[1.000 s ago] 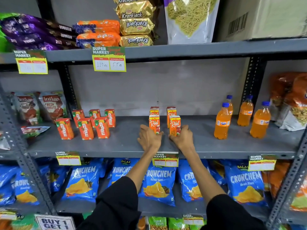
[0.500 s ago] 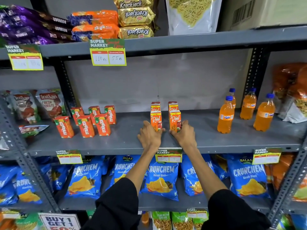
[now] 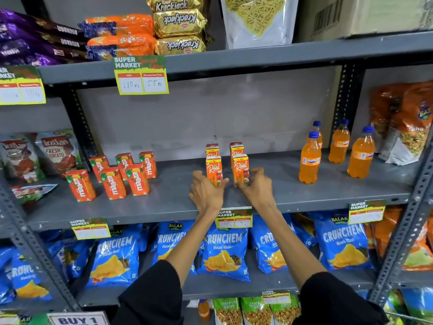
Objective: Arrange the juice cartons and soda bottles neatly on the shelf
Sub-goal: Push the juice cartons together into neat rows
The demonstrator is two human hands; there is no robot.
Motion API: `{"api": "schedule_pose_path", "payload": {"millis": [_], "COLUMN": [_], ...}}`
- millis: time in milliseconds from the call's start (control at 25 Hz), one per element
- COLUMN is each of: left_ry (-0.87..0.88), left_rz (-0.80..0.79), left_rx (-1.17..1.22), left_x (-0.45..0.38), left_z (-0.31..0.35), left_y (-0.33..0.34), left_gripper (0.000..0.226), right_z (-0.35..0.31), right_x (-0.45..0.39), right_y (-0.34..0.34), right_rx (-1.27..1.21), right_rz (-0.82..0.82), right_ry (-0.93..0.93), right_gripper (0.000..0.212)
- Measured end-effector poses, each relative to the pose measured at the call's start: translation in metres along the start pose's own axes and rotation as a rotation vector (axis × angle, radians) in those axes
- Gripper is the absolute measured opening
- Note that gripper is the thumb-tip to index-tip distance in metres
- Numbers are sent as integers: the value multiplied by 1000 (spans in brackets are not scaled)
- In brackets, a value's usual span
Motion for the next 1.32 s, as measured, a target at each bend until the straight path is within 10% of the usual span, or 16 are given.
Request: {"api": "schedule_pose_path", "payload": {"millis": [200,560,800,1320], "left_ry": [263,210,18,-66], "left_rz": [140,-326,-413,-320], "left_rx": [171,452,368,395], "left_x": [39,97,93,100], "left_z": [42,141,147,173], "left_y": [1,138,204,261], "left_gripper": [38,39,69,57], "right_z": [23,132,195,252], "right_x": [25,-19,-63,-95], "right_y": [-49,-184,-206,-208], "right_rx": [-48,228,365,128], "right_rz": [259,628,446,208], "right_ry": [-139,81,343,210], "right_gripper": [39,59,96,63]}}
Point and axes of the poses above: each hand's wrist, its own x-axis away from the middle knuckle, its own y-axis out of the palm, z = x × y, the point moved 3 cm from there along -x, towards the middle knuckle, and after that the axes turned 9 degrees about x, right-handed, at the moved point
